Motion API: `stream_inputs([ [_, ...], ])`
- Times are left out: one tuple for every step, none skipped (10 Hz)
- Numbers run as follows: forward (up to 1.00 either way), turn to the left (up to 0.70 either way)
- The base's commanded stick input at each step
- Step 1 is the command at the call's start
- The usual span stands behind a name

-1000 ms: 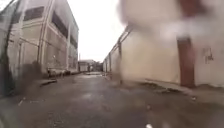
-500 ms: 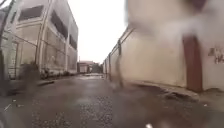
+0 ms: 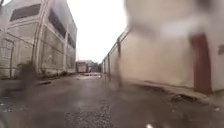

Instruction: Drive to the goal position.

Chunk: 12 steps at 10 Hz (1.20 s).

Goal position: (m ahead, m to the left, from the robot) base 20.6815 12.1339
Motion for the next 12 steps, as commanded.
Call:
stream_inputs([
  [0.50,0.07],
  [0.50,0.07],
  [0.50,0.07],
  [0.50,0.07],
  [0.50,0.07],
  [0.50,0.07],
  [0.50,0.07],
  [0.50,0.07],
  [0.50,0.07],
  [0.50,0.07],
  [0.50,0.07],
  [0.50,0.07],
])
